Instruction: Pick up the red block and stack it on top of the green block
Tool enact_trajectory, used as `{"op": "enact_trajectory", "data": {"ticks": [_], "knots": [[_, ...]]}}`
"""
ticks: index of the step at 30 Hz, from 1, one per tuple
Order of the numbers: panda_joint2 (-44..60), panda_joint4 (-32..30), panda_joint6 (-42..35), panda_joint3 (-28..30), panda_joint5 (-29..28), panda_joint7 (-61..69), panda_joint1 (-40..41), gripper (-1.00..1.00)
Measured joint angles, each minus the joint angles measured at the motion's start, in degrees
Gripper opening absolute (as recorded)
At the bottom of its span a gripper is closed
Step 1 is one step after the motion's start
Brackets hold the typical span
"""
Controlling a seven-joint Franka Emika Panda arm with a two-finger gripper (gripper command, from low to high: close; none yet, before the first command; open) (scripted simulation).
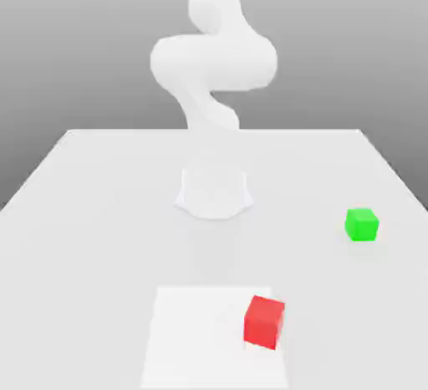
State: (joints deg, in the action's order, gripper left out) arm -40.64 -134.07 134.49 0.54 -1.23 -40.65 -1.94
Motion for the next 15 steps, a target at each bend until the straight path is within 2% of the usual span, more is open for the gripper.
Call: {"op": "enact_trajectory", "data": {"ticks": [8,15], "knots": [[17.0,-7.5,8.8,2.8,-2.7,17.9,-6.3,0.00],[31.5,-13.9,16.5,4.6,-1.9,35.6,-10.7,0.00]]}}
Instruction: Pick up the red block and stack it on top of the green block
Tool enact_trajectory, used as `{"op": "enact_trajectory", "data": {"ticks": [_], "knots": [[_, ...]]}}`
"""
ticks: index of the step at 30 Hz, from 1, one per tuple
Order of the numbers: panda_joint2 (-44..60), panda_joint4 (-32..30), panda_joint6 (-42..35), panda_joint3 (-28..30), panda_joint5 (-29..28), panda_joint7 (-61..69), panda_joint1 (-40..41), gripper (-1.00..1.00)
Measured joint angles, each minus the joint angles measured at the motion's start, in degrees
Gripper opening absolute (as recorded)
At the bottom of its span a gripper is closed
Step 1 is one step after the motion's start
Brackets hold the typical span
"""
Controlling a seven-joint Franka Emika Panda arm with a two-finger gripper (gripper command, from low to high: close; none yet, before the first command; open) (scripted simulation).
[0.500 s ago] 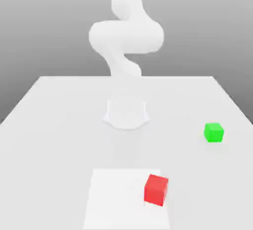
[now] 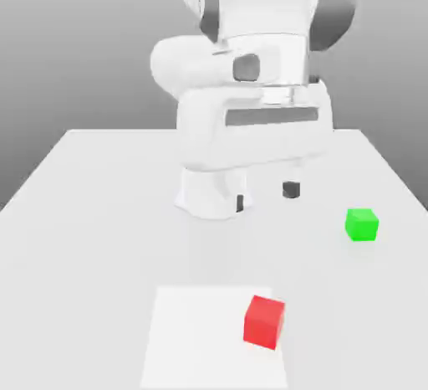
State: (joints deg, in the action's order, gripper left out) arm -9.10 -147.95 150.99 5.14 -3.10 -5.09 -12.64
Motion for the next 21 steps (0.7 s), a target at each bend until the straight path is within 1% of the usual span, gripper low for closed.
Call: {"op": "enact_trajectory", "data": {"ticks": [6,11,12,18,21], "knots": [[12.5,-5.1,6.8,-1.3,3.4,16.3,-1.9,0.00],[22.9,-4.4,15.2,-2.8,5.4,19.4,-0.9,0.00],[24.8,-4.2,16.8,-3.0,5.7,19.6,-0.7,-1.00],[25.7,-4.0,17.5,-3.2,5.7,19.6,-0.6,-1.00],[22.2,-4.6,14.5,-2.9,5.2,19.3,-0.8,-1.00]]}}
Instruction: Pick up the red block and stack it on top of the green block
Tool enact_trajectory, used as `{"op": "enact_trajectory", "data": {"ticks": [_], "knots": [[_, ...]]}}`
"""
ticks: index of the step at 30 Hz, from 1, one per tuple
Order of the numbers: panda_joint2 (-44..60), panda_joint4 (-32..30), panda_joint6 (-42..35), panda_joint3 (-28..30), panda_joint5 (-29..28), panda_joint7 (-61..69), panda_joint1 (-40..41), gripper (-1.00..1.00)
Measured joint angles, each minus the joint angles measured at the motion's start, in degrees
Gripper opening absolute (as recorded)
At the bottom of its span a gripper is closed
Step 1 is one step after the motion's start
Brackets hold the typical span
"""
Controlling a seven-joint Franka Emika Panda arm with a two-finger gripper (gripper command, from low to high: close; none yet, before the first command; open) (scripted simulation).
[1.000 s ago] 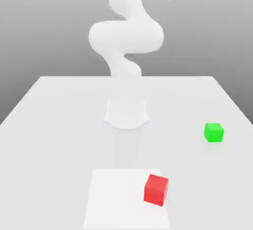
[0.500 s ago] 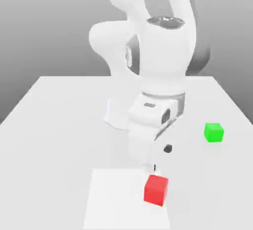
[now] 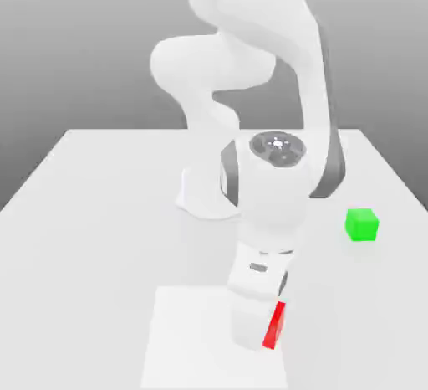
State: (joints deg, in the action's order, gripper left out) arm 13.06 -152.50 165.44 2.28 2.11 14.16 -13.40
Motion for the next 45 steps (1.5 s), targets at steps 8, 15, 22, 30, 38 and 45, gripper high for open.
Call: {"op": "enact_trajectory", "data": {"ticks": [8,15,22,30,38,45], "knots": [[-12.8,-3.5,-8.9,-4.4,2.2,1.4,-8.6,-1.00],[-20.1,-7.8,-11.2,-10.8,6.9,4.3,-21.0,-1.00],[-26.0,-12.6,-12.6,-19.3,9.3,5.7,-32.5,-1.00],[-23.1,-14.3,-8.2,-24.5,5.5,3.1,-35.0,-1.00],[-12.3,-14.3,1.9,-24.5,-4.9,-4.1,-32.3,-1.00],[-11.0,-14.3,3.2,-24.1,-6.4,-5.2,-32.3,1.00]]}}
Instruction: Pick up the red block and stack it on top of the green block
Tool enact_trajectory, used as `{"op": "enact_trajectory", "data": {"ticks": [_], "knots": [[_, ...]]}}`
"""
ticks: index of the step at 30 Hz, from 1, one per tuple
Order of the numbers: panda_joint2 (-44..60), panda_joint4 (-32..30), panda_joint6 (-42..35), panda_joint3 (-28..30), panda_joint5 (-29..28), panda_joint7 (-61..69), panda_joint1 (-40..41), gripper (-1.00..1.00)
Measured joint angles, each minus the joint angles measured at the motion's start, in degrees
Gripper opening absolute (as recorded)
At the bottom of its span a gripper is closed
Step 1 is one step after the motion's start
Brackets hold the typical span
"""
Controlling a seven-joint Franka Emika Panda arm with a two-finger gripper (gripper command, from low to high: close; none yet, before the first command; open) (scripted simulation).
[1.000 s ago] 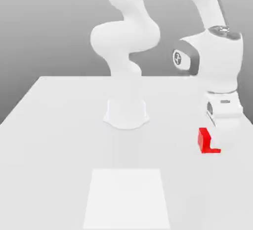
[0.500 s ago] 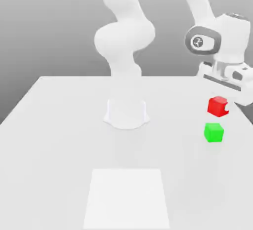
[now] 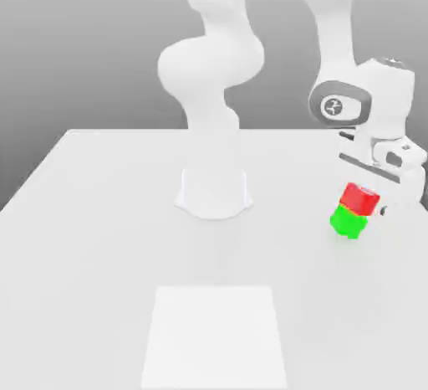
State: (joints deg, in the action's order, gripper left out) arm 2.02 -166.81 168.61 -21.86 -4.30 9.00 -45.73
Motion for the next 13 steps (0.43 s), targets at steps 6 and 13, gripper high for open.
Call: {"op": "enact_trajectory", "data": {"ticks": [6,13], "knots": [[-6.8,0.1,-6.3,0.0,7.0,4.8,-1.9,1.00],[-15.1,-0.3,-14.1,2.0,13.5,9.4,-5.6,1.00]]}}
